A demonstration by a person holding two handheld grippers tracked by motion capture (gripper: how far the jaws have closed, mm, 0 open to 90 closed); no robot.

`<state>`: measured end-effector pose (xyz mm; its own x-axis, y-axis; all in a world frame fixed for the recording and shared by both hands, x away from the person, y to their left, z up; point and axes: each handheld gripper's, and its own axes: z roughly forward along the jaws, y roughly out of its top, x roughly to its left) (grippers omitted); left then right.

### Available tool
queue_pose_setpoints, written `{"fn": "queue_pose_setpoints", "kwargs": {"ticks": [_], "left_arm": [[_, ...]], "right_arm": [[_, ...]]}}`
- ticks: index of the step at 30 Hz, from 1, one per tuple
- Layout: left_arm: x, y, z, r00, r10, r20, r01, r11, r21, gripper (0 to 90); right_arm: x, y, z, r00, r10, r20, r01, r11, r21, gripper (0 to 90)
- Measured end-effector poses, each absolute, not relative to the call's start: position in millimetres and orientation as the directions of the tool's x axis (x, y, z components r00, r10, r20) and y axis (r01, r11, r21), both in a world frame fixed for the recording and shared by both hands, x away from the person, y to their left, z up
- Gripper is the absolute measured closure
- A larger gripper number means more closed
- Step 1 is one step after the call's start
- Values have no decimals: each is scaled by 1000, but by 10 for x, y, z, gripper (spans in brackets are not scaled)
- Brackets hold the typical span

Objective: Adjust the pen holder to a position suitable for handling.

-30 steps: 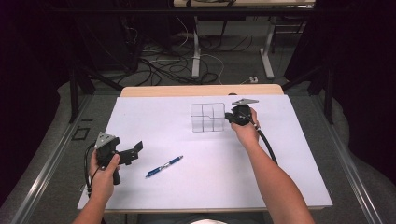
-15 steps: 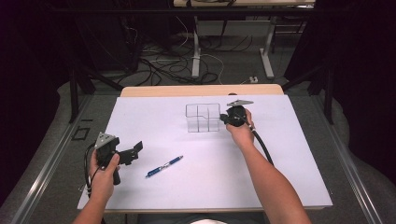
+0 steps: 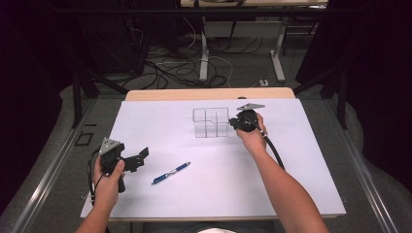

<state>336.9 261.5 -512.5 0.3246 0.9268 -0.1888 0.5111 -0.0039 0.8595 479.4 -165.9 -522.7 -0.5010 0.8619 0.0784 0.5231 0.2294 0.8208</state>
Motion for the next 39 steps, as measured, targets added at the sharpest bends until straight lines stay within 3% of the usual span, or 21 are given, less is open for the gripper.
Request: {"fn": "queue_pose_setpoints", "kwargs": {"ticks": [7,20,28,34,39], "left_arm": [[3375,2627,-5130,310,931,-196,516,8,857,4],[3379,2643,-5126,292,930,-226,510,49,859,29],[3387,2664,-5119,278,931,-237,508,67,859,42],[3384,2655,-5105,273,934,-229,517,59,854,94],[3379,2630,-5095,287,936,-204,516,28,856,93]], "right_arm": [[4690,-1673,-5092,-506,857,102,522,210,827,774],[4452,-1724,-4830,-583,810,54,474,286,833,633],[4279,-1763,-4820,-627,778,46,442,307,843,566],[4080,-1790,-4813,-620,785,18,428,318,846,436],[3976,-1834,-4799,-612,788,65,452,281,846,418]]}}
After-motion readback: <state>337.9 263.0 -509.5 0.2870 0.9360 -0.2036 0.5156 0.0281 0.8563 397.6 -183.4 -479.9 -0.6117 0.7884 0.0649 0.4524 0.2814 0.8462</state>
